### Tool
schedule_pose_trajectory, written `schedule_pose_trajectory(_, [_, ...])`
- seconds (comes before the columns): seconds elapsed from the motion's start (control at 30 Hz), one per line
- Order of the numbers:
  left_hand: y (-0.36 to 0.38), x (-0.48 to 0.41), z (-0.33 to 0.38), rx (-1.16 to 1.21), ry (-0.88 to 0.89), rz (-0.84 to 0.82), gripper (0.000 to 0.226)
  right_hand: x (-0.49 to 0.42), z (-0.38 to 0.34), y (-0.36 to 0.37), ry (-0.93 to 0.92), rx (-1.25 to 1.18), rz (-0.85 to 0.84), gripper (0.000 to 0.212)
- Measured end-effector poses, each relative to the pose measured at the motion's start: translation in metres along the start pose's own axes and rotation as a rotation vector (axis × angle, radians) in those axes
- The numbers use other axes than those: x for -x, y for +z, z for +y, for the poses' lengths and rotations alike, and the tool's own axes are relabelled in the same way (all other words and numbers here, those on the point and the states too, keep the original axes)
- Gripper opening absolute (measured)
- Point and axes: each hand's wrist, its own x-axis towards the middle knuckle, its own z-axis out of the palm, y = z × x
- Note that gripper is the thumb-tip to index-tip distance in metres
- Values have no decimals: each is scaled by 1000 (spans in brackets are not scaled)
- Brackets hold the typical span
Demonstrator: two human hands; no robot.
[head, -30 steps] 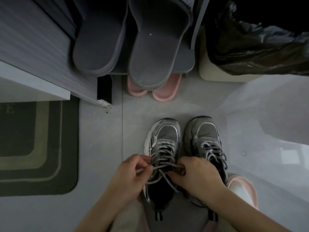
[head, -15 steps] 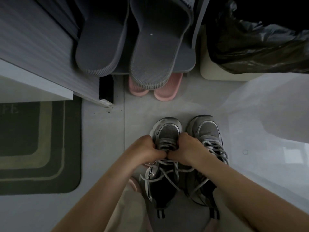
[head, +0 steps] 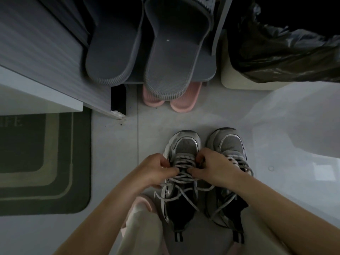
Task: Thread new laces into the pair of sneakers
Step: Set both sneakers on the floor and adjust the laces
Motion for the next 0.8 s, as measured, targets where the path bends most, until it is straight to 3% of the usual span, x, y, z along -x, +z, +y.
schedule_pose_trajectory(0.13, [9,1,6,-87,0,32,28,5,-7,9,69,52,-8,56])
schedule_pose_trajectory(0.27, [3,0,5,-116,50,53,15,-1,-7,8,63,-73,-75,29])
schedule_pose_trajectory(0.33, [-1,1,5,-90,55,68,19,-5,-10,3,-1,-36,-62,25])
schedule_pose_trajectory(0.43, [-4,2,0,45,83,139,34,-5,-15,-5,-85,72,58,26])
schedule_pose_trajectory(0.53, [-4,4,-11,112,154,226,16,8,-8,-6,-136,35,181,22])
schedule_pose_trajectory(0.67, [-6,23,-29,146,203,359,6,36,3,14,-428,162,516,18])
schedule_pose_trajectory(0.8, [13,42,-42,89,173,92,45,42,2,40,-497,484,486,24])
